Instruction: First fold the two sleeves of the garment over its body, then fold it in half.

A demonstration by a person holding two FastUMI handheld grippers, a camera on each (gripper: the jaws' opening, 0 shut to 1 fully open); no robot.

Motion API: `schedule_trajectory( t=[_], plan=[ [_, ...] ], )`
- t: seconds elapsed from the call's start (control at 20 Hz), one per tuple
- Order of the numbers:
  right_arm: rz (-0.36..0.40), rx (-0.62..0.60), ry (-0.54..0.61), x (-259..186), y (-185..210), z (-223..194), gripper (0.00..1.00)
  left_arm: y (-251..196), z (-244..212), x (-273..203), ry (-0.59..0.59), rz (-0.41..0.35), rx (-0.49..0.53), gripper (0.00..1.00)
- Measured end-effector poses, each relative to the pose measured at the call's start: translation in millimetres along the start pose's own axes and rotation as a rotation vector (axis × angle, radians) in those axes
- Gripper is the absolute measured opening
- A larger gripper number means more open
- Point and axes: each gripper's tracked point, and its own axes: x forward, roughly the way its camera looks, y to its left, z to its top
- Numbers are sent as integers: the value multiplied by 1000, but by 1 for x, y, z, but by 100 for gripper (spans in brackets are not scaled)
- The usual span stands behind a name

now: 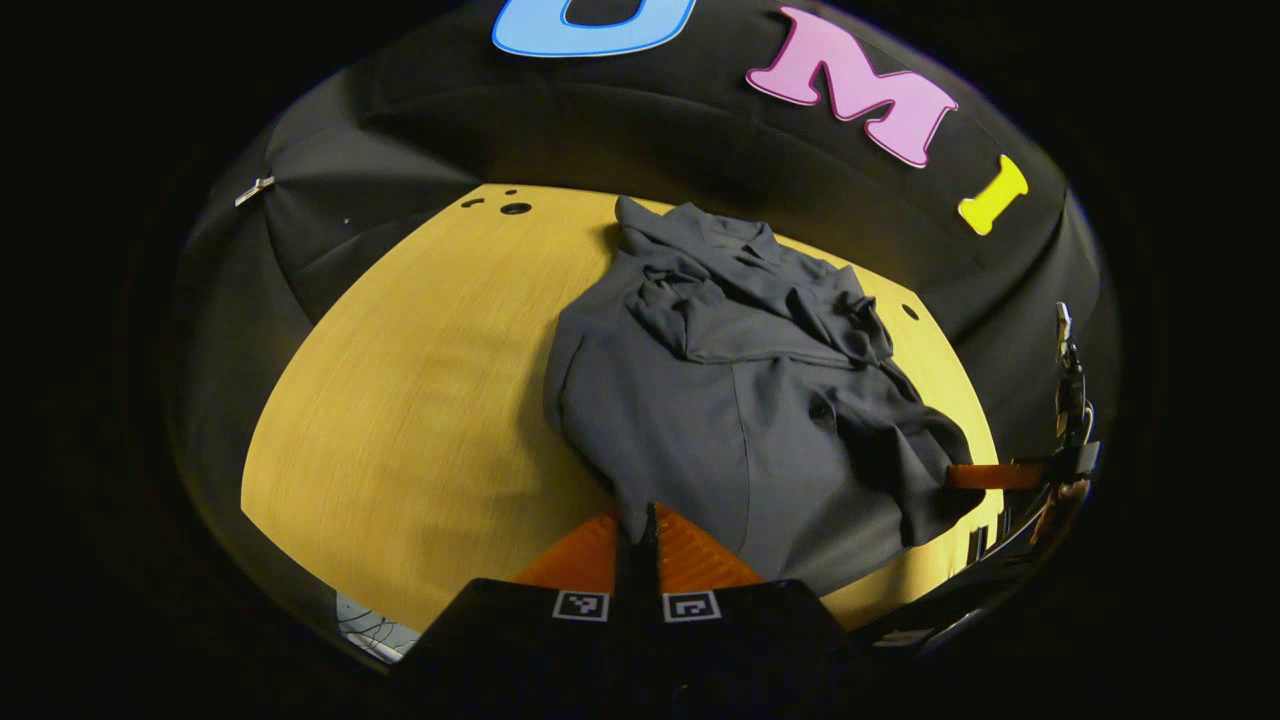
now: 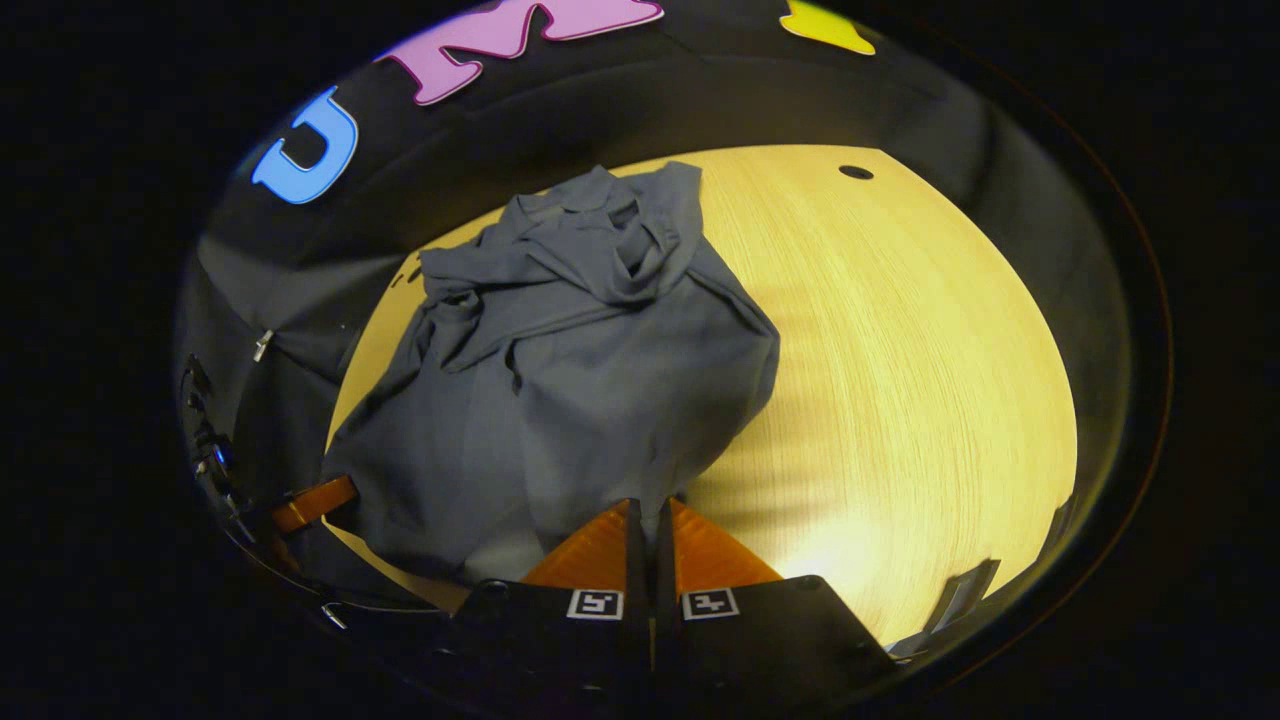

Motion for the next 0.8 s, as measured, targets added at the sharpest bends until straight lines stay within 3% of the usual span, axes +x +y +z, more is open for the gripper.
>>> schedule_trajectory(
  t=[0.2, 0.8],
  plan=[
    [49, 9, -79, -2, 16, 47, 7, -9, 44, -5, -69, -18, -11, 5],
    [76, -55, -265, 4, 26, 156, 7, -29, 163, 10, -262, -41, 31, 5]
  ],
)
